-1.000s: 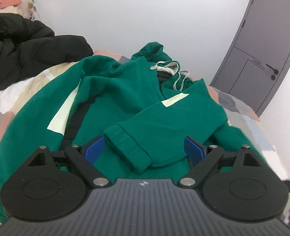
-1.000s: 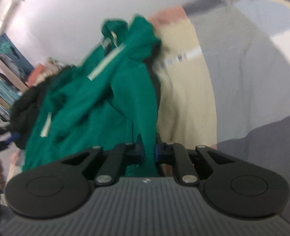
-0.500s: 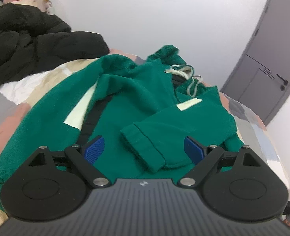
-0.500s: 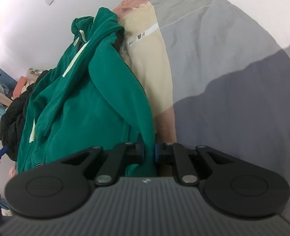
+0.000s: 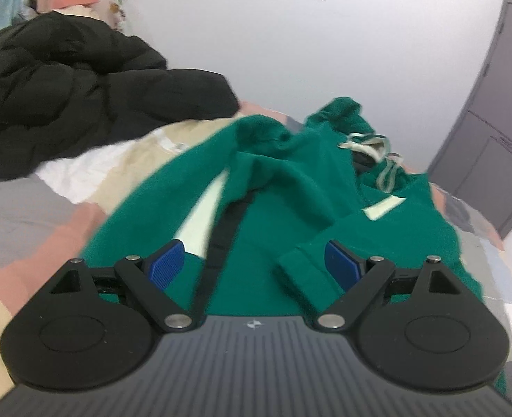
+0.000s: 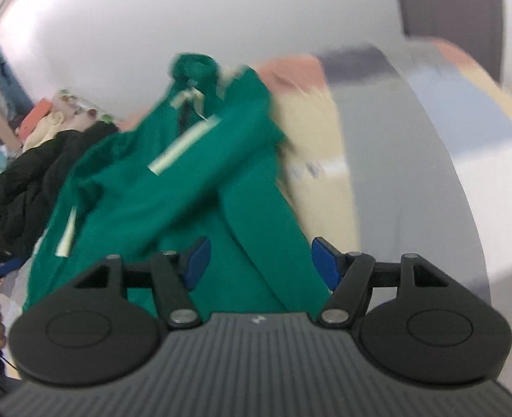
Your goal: Fold large clothes
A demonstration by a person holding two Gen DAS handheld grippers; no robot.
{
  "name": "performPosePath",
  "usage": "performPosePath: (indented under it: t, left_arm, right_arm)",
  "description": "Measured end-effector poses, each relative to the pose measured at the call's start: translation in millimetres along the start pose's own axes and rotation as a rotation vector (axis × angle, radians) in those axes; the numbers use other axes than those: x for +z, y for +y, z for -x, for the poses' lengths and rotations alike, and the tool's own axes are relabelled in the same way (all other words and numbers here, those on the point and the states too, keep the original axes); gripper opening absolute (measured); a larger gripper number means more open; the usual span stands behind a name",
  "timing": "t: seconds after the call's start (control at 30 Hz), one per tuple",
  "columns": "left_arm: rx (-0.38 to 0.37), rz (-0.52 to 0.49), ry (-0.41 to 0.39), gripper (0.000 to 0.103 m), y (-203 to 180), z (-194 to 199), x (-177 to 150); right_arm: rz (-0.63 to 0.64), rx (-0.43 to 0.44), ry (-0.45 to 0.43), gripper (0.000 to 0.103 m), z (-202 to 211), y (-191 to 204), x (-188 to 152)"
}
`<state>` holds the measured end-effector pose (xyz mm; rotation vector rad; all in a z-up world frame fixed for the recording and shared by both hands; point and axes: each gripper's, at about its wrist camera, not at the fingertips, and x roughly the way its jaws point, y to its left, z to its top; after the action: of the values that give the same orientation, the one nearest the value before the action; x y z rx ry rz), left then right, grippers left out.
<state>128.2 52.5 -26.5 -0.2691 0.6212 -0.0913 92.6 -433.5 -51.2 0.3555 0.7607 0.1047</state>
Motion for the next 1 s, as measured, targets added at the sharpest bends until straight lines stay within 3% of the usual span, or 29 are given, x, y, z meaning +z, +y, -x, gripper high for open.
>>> performPosePath:
  t: [0.13,0.3,0.53,0.67,0.8,1.0]
  left_arm:
    - [0.090,0.025,0.028,0.091,23.7,-4.0,4.9]
    - [0.146,0.067,0.036,0.091,45.7,-6.8,20.4]
    - [0.193,0.076,0.086,0.091,64.8,-18.0,33.1]
    - [0.214,-0.053,0.129,0.091,64.3,-25.8,27.3]
    - [0.088,-0.063,0.169,0.091,61.3,-27.1,16.1]
    - [-0.008,-0.154,0.247,0.091,21.8,-47.4,2.4]
  right_arm:
    - [0.079,0.035,-0.018,0.067,-4.5,47.5,47.9]
    - [0.148,0.061,-0.042,0.067,-24.2,107.4,74.6]
    - [0.104,0.147,-0.019,0.067,-73.2,159.7,56.2]
    - [0.052,0.184,-0.016,0.067,-90.6,176.8,38.4]
    - [0.085,0.199,-0.044,0.079,-98.3,182.4,14.0]
    - [0.091,0.179,-0.018,0.081,-119.2,168.4,-1.5]
